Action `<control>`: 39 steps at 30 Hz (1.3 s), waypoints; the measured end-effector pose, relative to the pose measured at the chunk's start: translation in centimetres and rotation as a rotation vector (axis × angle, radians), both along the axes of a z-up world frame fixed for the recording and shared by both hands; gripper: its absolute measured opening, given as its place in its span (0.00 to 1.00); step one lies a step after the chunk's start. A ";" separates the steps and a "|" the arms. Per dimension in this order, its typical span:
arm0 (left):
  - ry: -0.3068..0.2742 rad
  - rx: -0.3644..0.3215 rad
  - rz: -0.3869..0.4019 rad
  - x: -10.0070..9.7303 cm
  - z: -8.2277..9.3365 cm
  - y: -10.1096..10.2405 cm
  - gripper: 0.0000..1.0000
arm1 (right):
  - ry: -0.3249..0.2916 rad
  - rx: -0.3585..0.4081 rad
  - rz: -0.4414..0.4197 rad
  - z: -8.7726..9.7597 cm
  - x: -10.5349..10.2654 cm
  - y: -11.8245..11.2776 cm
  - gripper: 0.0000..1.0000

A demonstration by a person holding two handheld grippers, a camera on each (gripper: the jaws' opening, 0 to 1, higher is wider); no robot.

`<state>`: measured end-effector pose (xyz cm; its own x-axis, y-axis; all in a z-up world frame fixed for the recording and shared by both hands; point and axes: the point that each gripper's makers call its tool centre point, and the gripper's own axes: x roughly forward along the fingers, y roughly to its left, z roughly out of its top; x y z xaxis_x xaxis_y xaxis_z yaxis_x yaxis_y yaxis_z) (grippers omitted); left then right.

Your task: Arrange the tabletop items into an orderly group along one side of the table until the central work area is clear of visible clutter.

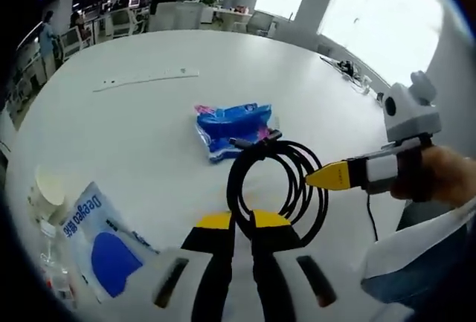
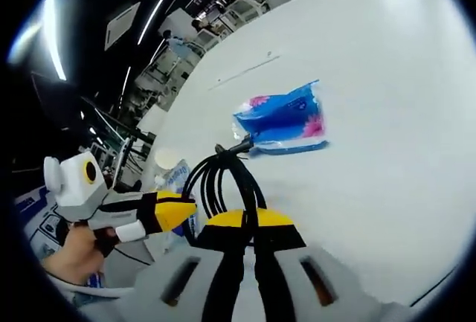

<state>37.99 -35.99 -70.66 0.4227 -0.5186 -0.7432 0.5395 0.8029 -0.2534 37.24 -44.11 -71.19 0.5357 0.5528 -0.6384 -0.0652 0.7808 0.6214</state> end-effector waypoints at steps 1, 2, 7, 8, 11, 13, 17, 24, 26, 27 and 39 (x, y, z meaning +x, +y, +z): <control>0.004 0.002 -0.003 0.0 -0.2 0.0 0.05 | 0.004 -0.005 0.000 -0.2 0.0 0.0 0.00; 0.009 0.005 -0.006 -0.1 -0.4 -0.1 0.05 | 0.008 -0.012 0.001 -0.6 -0.1 -0.1 0.00; 0.038 0.011 -0.013 -0.1 -1.4 -0.2 0.05 | 0.023 -0.036 -0.002 -1.6 0.0 -0.2 0.01; 0.043 0.017 -0.010 0.0 -1.7 -0.1 0.05 | 0.024 -0.038 0.001 -1.8 0.1 -0.1 0.01; 0.047 0.019 -0.003 0.4 -1.9 0.0 0.05 | 0.033 -0.042 0.003 -2.1 0.1 0.1 0.01; 0.052 0.014 0.000 0.6 -2.0 0.1 0.05 | 0.037 -0.044 0.002 -2.2 0.0 0.1 0.01; 0.058 -0.001 0.005 0.8 -2.2 -0.1 0.04 | 0.041 -0.049 -0.013 -2.7 0.1 -0.2 0.01; 0.068 0.021 -0.018 0.7 -3.2 -0.3 0.05 | 0.069 -0.058 -0.020 -3.6 -0.1 -0.2 0.01; 0.068 0.023 -0.022 0.9 -3.5 -0.3 0.05 | 0.072 -0.057 -0.026 -3.7 0.0 -0.3 0.01; 0.072 0.025 -0.023 0.9 -3.6 -0.3 0.05 | 0.074 -0.056 -0.029 -3.8 0.0 -0.3 0.01; 0.093 0.053 -0.062 0.9 -5.4 -0.3 0.06 | 0.075 -0.072 -0.027 -4.6 0.3 -0.6 0.01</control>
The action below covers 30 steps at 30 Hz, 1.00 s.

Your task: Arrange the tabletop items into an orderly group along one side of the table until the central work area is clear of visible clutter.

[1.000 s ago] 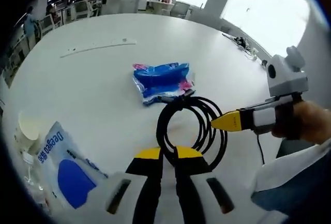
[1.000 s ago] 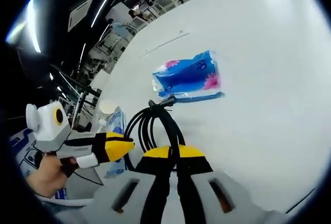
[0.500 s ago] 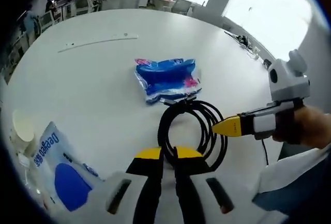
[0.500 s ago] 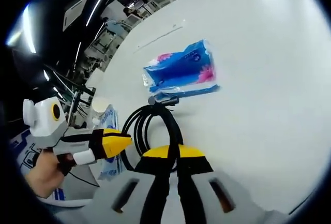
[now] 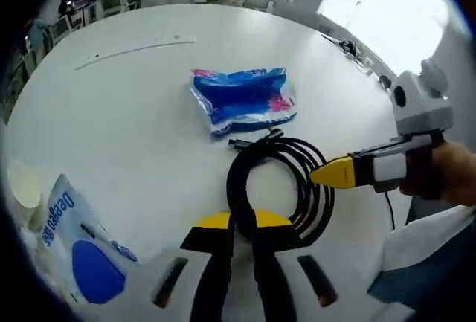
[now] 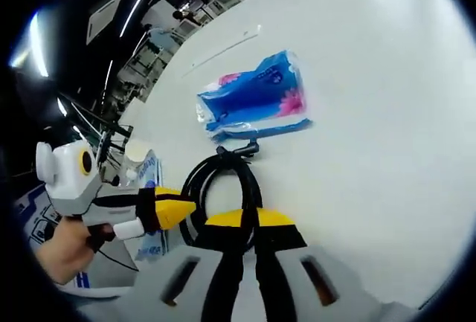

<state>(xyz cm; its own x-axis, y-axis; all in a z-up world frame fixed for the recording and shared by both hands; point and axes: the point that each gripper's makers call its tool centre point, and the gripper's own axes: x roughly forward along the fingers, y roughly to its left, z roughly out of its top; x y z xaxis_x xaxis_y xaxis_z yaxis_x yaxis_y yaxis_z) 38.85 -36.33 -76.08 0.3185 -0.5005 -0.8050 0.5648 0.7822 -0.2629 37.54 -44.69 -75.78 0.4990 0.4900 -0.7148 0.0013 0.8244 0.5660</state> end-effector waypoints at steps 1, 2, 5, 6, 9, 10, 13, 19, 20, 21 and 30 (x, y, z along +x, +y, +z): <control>-0.001 -0.003 0.000 0.1 0.1 0.0 0.06 | -0.002 -0.002 -0.001 0.1 0.0 0.1 0.01; -0.002 -0.005 0.000 0.1 0.1 0.0 0.06 | -0.006 -0.004 0.000 0.1 0.0 0.1 0.01; 0.001 -0.014 0.001 0.2 0.0 0.0 0.07 | -0.008 -0.001 0.000 -0.1 0.1 0.1 0.01; 0.006 -0.023 0.012 0.2 -0.1 0.0 0.07 | -0.009 0.002 -0.001 -0.1 0.1 0.0 0.01; 0.016 -0.039 0.032 0.2 -0.1 0.0 0.06 | -0.011 0.005 0.003 -0.3 0.1 0.1 0.01; 0.017 -0.042 0.034 0.2 -0.1 0.0 0.06 | -0.013 0.005 0.004 -0.3 0.1 0.1 0.01; 0.012 -0.057 0.034 0.1 -0.1 0.0 0.06 | -0.021 0.001 0.012 -0.4 0.1 0.1 0.01; -0.001 -0.069 0.044 0.2 -0.1 0.0 0.06 | -0.024 0.006 0.012 -0.3 0.0 0.2 0.01; -0.002 -0.072 0.046 0.2 -0.1 0.0 0.05 | -0.025 0.004 0.013 -0.3 0.0 0.2 0.01; -0.002 -0.074 0.049 0.2 -0.1 0.0 0.05 | -0.027 0.000 0.017 -0.2 -0.1 0.3 0.01; -0.006 -0.090 0.069 0.3 -0.2 0.1 0.05 | -0.016 0.007 0.015 0.1 -0.3 0.5 0.02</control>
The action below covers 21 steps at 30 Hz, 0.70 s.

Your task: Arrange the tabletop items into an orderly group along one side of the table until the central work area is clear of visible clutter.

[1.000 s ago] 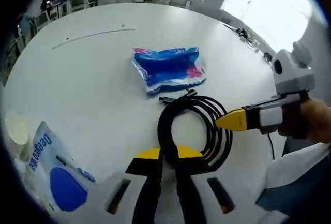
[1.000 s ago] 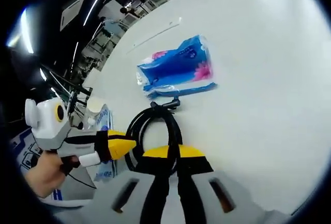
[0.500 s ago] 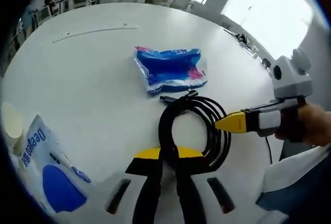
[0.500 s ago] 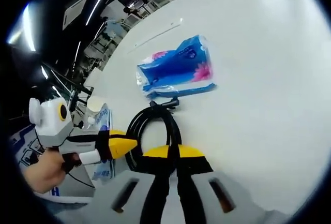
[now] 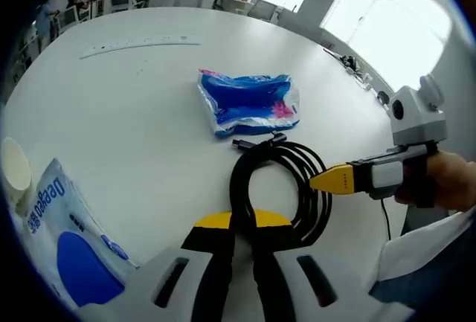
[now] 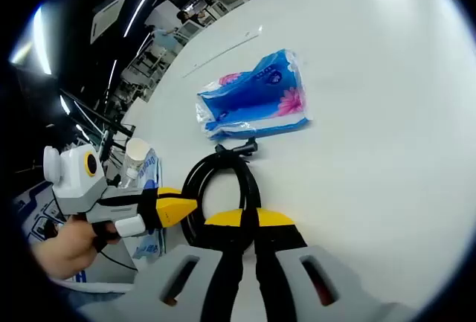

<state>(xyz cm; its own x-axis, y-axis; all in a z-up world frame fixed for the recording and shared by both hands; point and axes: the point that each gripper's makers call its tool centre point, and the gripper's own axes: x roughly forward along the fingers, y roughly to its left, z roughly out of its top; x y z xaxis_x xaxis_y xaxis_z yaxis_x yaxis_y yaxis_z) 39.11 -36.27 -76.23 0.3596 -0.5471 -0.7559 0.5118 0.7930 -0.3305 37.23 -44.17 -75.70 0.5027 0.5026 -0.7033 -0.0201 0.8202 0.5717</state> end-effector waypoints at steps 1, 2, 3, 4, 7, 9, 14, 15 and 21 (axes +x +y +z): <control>0.000 -0.004 0.007 0.0 0.0 0.0 0.05 | 0.000 -0.005 0.006 -0.1 0.0 0.0 0.02; 0.001 -0.009 0.013 0.0 0.0 0.0 0.04 | -0.003 -0.013 0.015 -0.1 0.0 0.0 0.02; 0.001 -0.016 0.021 0.0 0.0 0.1 0.04 | -0.007 -0.022 0.024 0.0 -0.1 0.2 0.02; 0.002 -0.019 0.026 0.0 -0.1 0.1 0.04 | -0.011 -0.028 0.031 0.1 -0.2 0.2 0.02; 0.000 -0.023 0.029 0.1 0.0 0.1 0.04 | -0.015 -0.036 0.040 0.1 -0.2 0.2 0.03; -0.001 -0.020 0.028 0.1 0.0 0.1 0.04 | -0.022 -0.043 0.049 0.1 -0.1 0.1 0.03; -0.006 -0.016 0.028 0.1 0.0 0.1 0.04 | -0.047 -0.067 0.073 0.2 -0.2 -0.2 0.05; -0.007 -0.015 0.028 0.1 0.0 0.1 0.04 | -0.061 -0.078 0.074 0.2 -0.1 -0.4 0.05; -0.015 -0.015 0.031 0.1 0.0 0.1 0.04 | -0.087 -0.037 0.021 1.4 -0.4 -1.5 0.03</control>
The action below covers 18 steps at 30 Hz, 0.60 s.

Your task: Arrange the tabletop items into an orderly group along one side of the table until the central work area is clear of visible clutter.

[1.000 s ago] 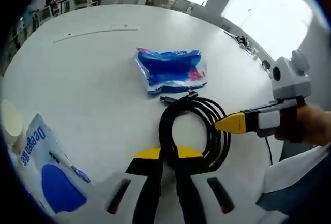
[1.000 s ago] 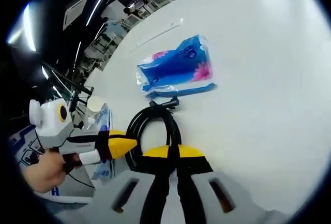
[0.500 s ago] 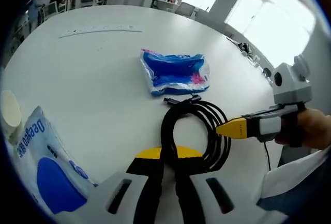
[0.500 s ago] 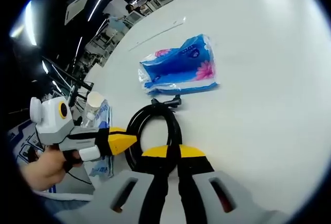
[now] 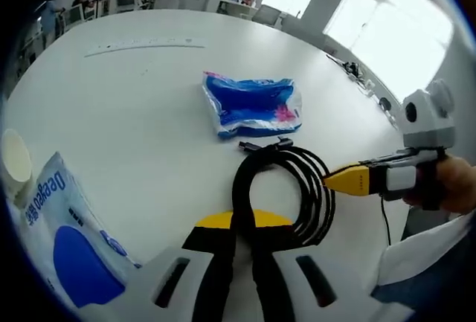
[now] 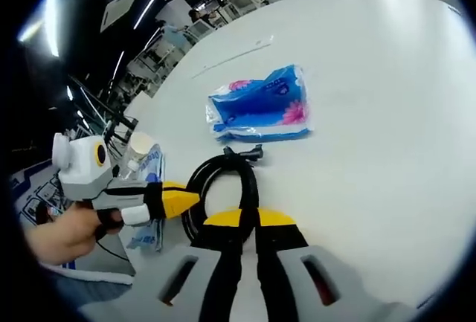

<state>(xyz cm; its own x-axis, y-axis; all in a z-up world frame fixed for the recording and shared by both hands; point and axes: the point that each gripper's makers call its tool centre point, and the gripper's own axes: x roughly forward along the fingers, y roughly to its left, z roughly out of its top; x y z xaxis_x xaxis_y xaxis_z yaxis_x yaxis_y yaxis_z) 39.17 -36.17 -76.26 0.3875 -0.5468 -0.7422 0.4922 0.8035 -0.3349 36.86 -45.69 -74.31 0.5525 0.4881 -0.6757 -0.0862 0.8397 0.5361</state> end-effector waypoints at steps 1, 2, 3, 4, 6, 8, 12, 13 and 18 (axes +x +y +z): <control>-0.003 0.002 -0.001 0.0 0.0 0.0 0.04 | -0.011 0.006 -0.005 0.3 0.0 -0.2 0.01; -0.004 0.002 0.000 -0.1 0.0 0.0 0.04 | -0.019 0.010 -0.010 0.5 0.0 -0.3 0.01; -0.005 0.002 0.001 0.0 0.0 0.0 0.04 | -0.028 0.017 -0.015 0.8 -0.1 -0.4 0.01; -0.006 0.001 0.001 0.0 0.0 0.0 0.04 | -0.034 0.026 -0.019 1.1 -0.2 -0.5 0.01; -0.005 -0.003 0.003 0.0 0.0 0.0 0.04 | -0.044 0.044 -0.030 1.5 -0.4 -0.8 0.00; -0.003 -0.005 0.009 0.0 0.0 0.0 0.04 | -0.054 0.051 -0.035 1.9 -0.7 -1.1 0.01; -0.008 -0.003 0.007 0.0 0.0 0.0 0.04 | -0.067 0.067 -0.043 2.4 -1.4 -1.8 0.01; -0.010 -0.003 0.008 0.0 0.0 0.0 0.04 | -0.068 0.068 -0.044 2.4 -1.6 -1.9 0.01; -0.014 0.000 0.006 0.0 0.0 0.0 0.04 | -0.070 0.081 -0.044 2.5 -3.3 -2.6 0.00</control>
